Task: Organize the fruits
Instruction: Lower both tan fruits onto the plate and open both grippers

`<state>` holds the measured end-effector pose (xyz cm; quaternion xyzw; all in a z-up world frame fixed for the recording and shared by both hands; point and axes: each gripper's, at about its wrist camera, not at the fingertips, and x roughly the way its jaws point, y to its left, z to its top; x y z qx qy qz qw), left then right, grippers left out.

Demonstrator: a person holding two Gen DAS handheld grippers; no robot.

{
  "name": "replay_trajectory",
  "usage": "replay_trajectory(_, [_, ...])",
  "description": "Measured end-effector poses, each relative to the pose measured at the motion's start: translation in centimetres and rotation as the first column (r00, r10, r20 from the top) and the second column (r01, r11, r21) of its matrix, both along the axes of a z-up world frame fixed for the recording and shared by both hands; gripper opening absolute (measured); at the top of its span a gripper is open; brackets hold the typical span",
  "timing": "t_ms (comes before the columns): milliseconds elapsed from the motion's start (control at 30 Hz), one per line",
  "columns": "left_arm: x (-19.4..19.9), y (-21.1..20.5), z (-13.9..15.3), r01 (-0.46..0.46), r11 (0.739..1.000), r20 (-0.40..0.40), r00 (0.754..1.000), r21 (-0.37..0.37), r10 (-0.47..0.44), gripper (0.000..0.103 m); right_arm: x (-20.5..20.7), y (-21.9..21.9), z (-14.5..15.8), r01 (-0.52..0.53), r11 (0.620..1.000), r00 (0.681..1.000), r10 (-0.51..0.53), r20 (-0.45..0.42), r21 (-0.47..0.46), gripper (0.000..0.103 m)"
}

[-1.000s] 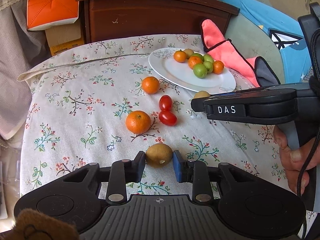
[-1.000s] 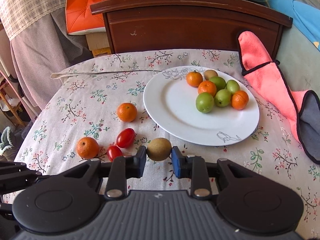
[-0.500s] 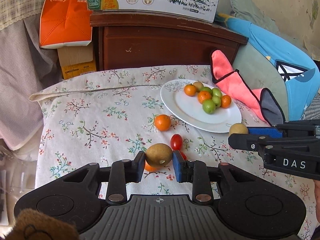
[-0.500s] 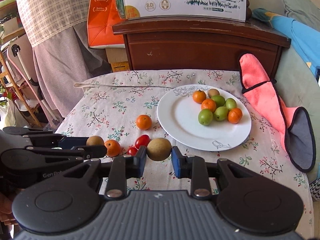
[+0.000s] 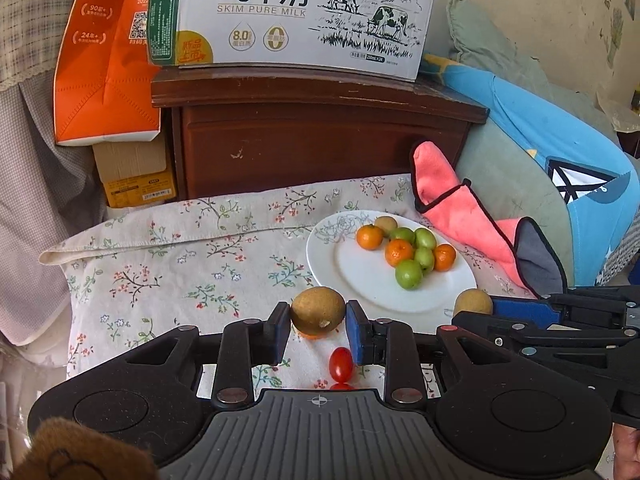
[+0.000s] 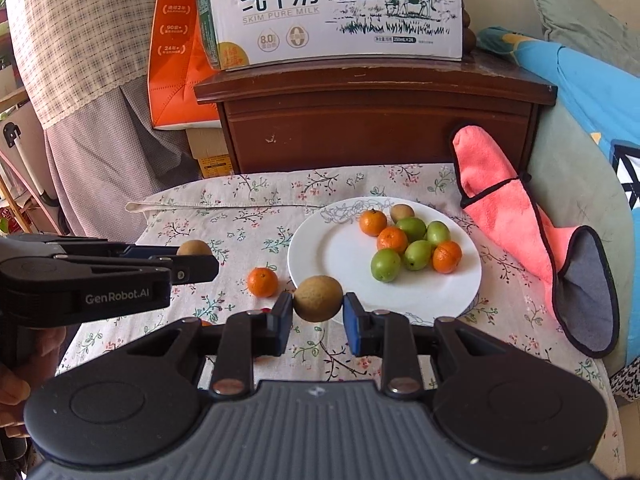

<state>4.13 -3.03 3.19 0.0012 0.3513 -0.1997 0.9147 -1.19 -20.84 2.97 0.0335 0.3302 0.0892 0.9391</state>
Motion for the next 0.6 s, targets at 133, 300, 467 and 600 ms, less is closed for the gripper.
replay_trajectory(133, [0.9,-0.6,0.6,0.014,1.000,0.017,1.000,-0.005,-0.014,0.027,0.5,-0.5,0.3,0.017,1.000,1.000,-0.017,0.011,0.016,0.027])
replay_trajectory(300, [2.0,-1.7,1.1,0.038,0.999,0.038,0.999,-0.015,-0.038,0.027,1.1,-1.5,0.2,0.049,0.998,0.999,-0.050,0.010,0.033,0.027])
replay_trajectory(467, [3.1,-2.7,0.9,0.058,0.998,0.033,0.998,-0.027,-0.057,0.027,1.8,-2.5,0.0,0.082,0.995,0.997,-0.082,0.000,0.056,0.027])
replay_trajectory(600, [4.0,-3.4,0.4,0.070,0.997,0.018,0.997,-0.034,-0.069,0.027,2.7,-3.6,-0.5,0.119,0.988,0.993,-0.117,-0.023,0.098,0.027])
